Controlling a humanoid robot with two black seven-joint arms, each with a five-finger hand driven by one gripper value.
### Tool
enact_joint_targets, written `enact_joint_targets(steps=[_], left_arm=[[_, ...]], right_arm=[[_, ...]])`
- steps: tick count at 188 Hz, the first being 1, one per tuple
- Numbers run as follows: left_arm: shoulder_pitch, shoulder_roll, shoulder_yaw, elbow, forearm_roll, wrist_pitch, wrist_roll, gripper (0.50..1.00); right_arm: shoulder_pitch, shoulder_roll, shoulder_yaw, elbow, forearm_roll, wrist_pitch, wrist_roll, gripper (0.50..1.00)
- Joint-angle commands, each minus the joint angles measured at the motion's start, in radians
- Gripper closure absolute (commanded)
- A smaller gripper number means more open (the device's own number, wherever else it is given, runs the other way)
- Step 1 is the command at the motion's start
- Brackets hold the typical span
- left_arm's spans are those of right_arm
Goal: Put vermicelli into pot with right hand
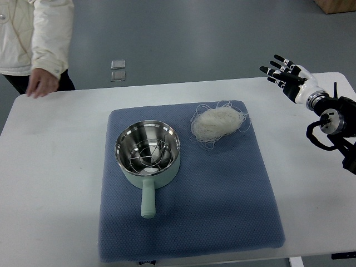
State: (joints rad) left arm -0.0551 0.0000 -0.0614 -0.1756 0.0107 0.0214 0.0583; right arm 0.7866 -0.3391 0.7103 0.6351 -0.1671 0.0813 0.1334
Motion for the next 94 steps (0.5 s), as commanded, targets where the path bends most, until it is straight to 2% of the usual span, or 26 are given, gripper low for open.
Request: enact_joint_targets(steps=[1, 94], left_arm=[[0.000, 0.000, -0.002, -0.001, 0.000, 0.000, 0.000, 0.500], [0.000, 0.000, -0.002, 0.001, 0.000, 0.002, -0.002, 0.500]], right_arm=[[0.000, 0.000, 0.000, 0.001, 0.000, 0.000, 0.000, 0.572], [0.000, -0.005, -0.012, 0.006, -0.014, 0.006, 0.000, 0.572]])
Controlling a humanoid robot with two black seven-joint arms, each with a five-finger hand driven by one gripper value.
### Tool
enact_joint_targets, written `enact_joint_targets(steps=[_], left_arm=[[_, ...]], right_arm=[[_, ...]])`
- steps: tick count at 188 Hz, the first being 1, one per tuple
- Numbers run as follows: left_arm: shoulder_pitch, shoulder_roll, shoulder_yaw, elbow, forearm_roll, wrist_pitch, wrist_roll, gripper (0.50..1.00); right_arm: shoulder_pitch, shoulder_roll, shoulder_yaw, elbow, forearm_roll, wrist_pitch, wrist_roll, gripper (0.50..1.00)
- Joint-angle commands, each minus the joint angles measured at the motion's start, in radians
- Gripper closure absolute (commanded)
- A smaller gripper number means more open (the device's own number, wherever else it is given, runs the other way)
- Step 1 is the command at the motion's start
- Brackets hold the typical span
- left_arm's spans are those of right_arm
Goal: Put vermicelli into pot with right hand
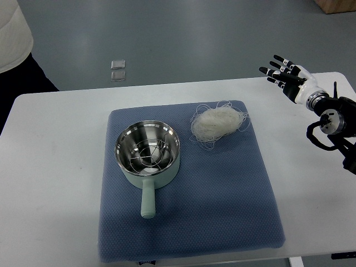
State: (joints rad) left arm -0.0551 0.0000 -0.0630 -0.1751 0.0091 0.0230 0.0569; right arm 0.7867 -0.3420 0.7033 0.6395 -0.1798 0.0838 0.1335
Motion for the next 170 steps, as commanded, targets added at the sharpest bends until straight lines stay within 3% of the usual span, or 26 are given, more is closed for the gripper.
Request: enact_joint_targets(steps=[1, 32, 90, 170], left_arm=[[0.000, 0.000, 0.000, 0.000, 0.002, 0.000, 0.000, 0.500], [0.000, 0.000, 0.000, 0.002, 0.000, 0.000, 0.000, 0.500], [0.000, 0.000, 0.000, 0.003, 0.000, 0.000, 0.000, 0.500], [0.000, 0.000, 0.000, 0.002, 0.002, 0.000, 0.000, 0.500]], right_arm=[[0.000, -0.002, -0.005, 0.002, -0.001, 0.004, 0.000, 0.572], [0.003, -0.008, -0.008, 0.002, -0.007, 0.047, -0.002, 0.572], [0.006, -0.008, -0.010, 0.005, -0.052, 0.060, -0.002, 0.572], [0.023, -0.011, -0.015, 0.009, -0.265, 0.174, 0.006, 0.572]])
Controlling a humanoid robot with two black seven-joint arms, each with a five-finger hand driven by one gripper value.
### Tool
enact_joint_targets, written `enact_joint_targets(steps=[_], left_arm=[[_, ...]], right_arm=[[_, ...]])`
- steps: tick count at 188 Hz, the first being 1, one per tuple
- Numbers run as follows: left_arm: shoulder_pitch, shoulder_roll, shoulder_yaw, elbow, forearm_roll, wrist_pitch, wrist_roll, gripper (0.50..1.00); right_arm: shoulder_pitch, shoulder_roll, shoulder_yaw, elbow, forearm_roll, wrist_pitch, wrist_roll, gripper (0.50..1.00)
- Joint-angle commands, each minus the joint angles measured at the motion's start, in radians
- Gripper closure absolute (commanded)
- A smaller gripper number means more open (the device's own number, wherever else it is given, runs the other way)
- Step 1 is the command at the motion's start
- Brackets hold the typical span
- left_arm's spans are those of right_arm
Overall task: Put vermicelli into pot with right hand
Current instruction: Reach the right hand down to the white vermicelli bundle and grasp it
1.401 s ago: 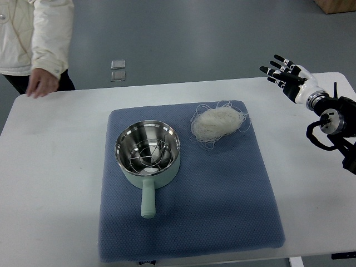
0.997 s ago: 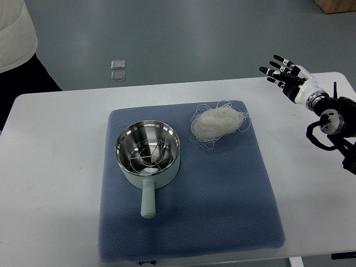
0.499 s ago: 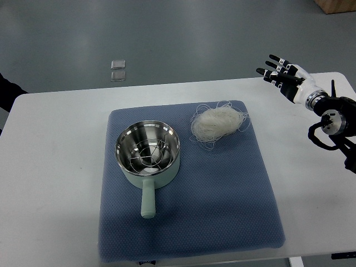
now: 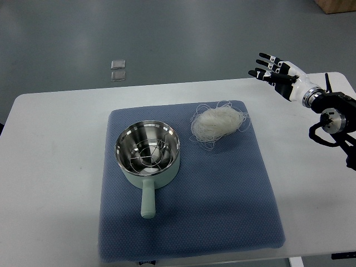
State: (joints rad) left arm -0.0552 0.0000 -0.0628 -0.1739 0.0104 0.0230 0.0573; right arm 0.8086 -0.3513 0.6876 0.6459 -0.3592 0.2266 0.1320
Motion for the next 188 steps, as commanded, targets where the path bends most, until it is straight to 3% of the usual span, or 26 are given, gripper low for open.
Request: enact_joint_targets(steps=[1, 45, 81, 138, 188], left_arm=[[0.000, 0.000, 0.000, 0.001, 0.000, 0.000, -0.001, 0.500], [0.000, 0.000, 0.000, 0.002, 0.000, 0.000, -0.001, 0.500], [0.000, 0.000, 0.001, 0.004, 0.000, 0.000, 0.001, 0.500], [0.000, 0.000, 0.003, 0.004, 0.000, 0.000, 0.001, 0.500], [0.000, 0.000, 0.003, 0.004, -0.001, 0.000, 0.001, 0.500]], right_arm=[[0.001, -0.002, 0.001, 0.003, -0.086, 0.031, 0.008, 0.572], [0.060, -0.034, -0.002, 0.047, -0.314, 0.155, 0.034, 0.574], [0.156, -0.049, -0.051, 0.107, -0.567, 0.214, 0.044, 0.574], [0.325, -0.043, -0.316, 0.190, -1.000, 0.206, 0.092, 0.574], [0.339, 0.025, -0.416, 0.190, -1.166, 0.203, 0.089, 0.574]])
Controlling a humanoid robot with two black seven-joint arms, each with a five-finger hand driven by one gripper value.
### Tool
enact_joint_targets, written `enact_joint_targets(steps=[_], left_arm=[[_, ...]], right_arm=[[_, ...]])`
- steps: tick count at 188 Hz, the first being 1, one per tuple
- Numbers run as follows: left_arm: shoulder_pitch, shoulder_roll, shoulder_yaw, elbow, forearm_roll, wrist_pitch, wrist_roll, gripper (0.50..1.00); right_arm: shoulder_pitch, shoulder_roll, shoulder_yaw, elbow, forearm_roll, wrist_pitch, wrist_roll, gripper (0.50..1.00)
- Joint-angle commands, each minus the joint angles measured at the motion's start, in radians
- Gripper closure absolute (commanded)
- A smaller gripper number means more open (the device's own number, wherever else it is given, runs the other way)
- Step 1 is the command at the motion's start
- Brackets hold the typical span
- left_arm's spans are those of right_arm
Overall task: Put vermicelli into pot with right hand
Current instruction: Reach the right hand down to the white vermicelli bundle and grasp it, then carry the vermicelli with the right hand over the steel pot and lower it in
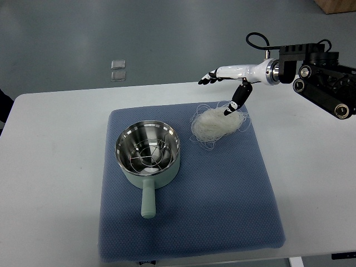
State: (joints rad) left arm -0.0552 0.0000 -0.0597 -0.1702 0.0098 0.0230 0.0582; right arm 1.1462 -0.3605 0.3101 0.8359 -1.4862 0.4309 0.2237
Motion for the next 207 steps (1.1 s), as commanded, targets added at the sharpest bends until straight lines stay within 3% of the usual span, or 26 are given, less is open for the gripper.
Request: enact_joint_targets(steps=[1, 49, 94, 162, 181, 191, 199, 200, 201, 202, 203, 204, 205, 206, 207], left_arm=[[0.000, 0.000, -0.002, 0.000, -0.001, 0.000, 0.000, 0.500], [0.000, 0.000, -0.002, -0.002, 0.001, 0.005, 0.000, 0.500], [0.000, 0.000, -0.003, -0.002, 0.001, 0.005, 0.000, 0.500], [0.000, 0.000, -0.003, -0.005, -0.001, 0.008, 0.000, 0.500], [0.000, 0.000, -0.003, -0.008, 0.001, 0.009, 0.000, 0.500], [0.002, 0.000, -0.003, -0.009, 0.001, 0.009, 0.000, 0.500], [0.000, 0.000, -0.003, -0.009, -0.001, 0.009, 0.000, 0.500], [0.002, 0.000, -0.003, -0.009, 0.001, 0.009, 0.000, 0.500], [0.002, 0.000, -0.003, -0.009, 0.001, 0.009, 0.000, 0.500], [0.000, 0.000, -0.003, -0.009, 0.001, 0.009, 0.000, 0.500], [0.000, 0.000, -0.003, -0.009, 0.001, 0.009, 0.000, 0.500], [0.000, 0.000, -0.003, -0.009, 0.001, 0.009, 0.000, 0.500], [0.000, 0.000, -0.003, -0.009, 0.001, 0.009, 0.000, 0.500], [0.002, 0.000, -0.003, -0.009, 0.001, 0.009, 0.000, 0.500], [0.002, 0.000, -0.003, -0.009, 0.001, 0.009, 0.000, 0.500]], right_arm=[[0.001, 0.038, -0.045, 0.000, -0.042, -0.001, -0.003, 0.574], [-0.010, 0.061, -0.158, -0.066, -0.102, -0.103, -0.014, 0.576], [-0.005, 0.120, -0.192, -0.162, -0.103, -0.112, -0.014, 0.576], [-0.036, 0.163, -0.194, -0.189, -0.103, -0.141, -0.033, 0.599], [-0.042, 0.198, -0.209, -0.232, -0.103, -0.159, -0.035, 0.646], [-0.043, 0.202, -0.221, -0.250, -0.103, -0.178, -0.033, 0.713], [-0.045, 0.202, -0.230, -0.253, -0.102, -0.186, -0.033, 0.807], [-0.043, 0.202, -0.232, -0.255, -0.102, -0.187, -0.033, 0.846], [-0.043, 0.202, -0.232, -0.255, -0.102, -0.187, -0.033, 0.846], [-0.043, 0.202, -0.232, -0.255, -0.102, -0.187, -0.033, 0.891], [-0.043, 0.202, -0.232, -0.255, -0.102, -0.187, -0.033, 0.891], [-0.043, 0.202, -0.232, -0.255, -0.102, -0.189, -0.033, 0.936], [-0.043, 0.202, -0.232, -0.255, -0.102, -0.189, -0.033, 0.936], [-0.043, 0.202, -0.232, -0.255, -0.102, -0.190, -0.033, 0.989], [-0.043, 0.202, -0.232, -0.255, -0.102, -0.190, -0.033, 0.989]])
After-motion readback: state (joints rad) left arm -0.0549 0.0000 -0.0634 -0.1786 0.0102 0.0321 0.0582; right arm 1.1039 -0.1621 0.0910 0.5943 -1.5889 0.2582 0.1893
